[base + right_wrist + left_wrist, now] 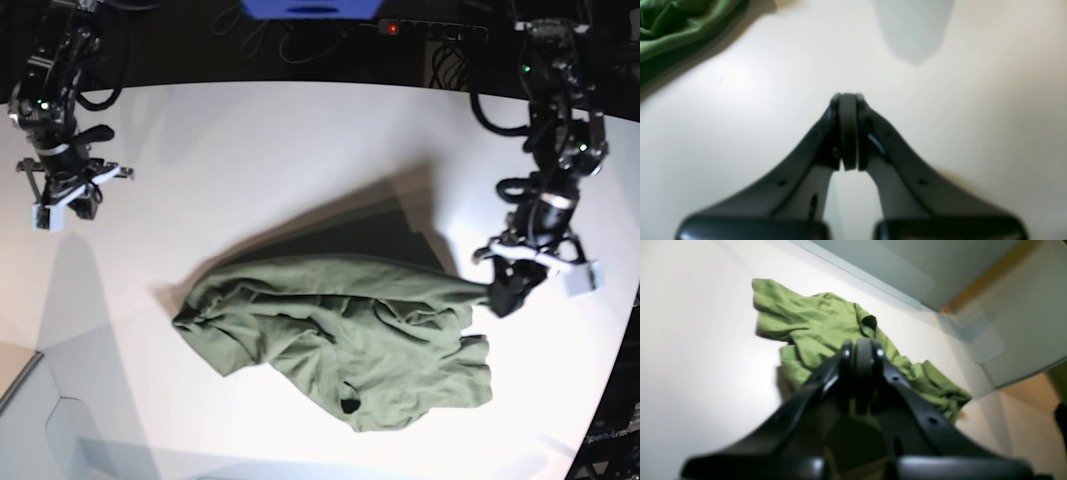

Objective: Layout the t-shirt on the table in an organized manner, then fold the t-shirt properly
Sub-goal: 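Grasp a t-shirt edge with the left gripper and pull it outward, then grasp the opposite t-shirt edge with the right gripper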

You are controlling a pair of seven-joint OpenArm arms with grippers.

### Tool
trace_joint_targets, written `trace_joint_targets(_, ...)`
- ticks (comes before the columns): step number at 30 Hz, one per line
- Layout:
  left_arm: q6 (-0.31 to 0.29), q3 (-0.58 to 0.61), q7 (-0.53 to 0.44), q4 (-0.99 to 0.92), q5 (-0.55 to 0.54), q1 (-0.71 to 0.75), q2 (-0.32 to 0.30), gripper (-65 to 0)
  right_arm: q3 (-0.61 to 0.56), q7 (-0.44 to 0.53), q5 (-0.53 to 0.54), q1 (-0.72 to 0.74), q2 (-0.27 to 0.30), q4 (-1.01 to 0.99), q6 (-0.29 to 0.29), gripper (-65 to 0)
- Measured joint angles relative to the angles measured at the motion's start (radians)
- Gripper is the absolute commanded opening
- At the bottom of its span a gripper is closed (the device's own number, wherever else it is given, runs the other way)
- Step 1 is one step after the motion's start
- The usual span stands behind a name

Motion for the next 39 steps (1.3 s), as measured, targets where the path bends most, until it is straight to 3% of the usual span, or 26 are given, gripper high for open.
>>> trace_joint_targets(5,-0.002,-0.148,-0.003,-0.032,0.002,0.097,-0.006,-64.7,0.001,0.006,-0.001,0.065,0.019,0.002,-0.001,-64.9)
trace_joint_targets(7,0.000,-0.197,-0.003,-0.063,0.006,0.126,-0.006,-64.7,-0.035,-0.012,-0.004,0.095,0.039,0.001,-0.001,-60.7)
trace_joint_targets(12,0.001,-0.259,-0.005,-0.154,0.006,0.172,-0.005,-64.7,-0.214,-0.136,0.000,0.206,0.068,-0.005,-0.001,-52.7)
trace_joint_targets(16,0.000,-0.304,0.000,-0.204,0.004,0.205,-0.004,-64.7,-0.404,-0.166,-0.001,0.273,0.067,-0.023,-0.002,-47.3)
trace_joint_targets(21,0.000,-0.330,-0.007,-0.209,0.005,0.235,0.002,-64.7,-0.598,-0.163,0.011,0.432,0.010,-0.270,0.001,-37.8)
trace_joint_targets(29,-0.001,-0.331,-0.009,-0.209,0.005,0.246,0.008,-64.7,-0.628,-0.117,0.002,0.634,-0.042,-0.546,-0.001,-32.1)
trace_joint_targets(39,-0.001,-0.331,-0.008,-0.209,0.008,0.246,0.024,-64.7,-0.722,-0.089,-0.001,0.600,-0.059,-0.576,-0.001,-32.3)
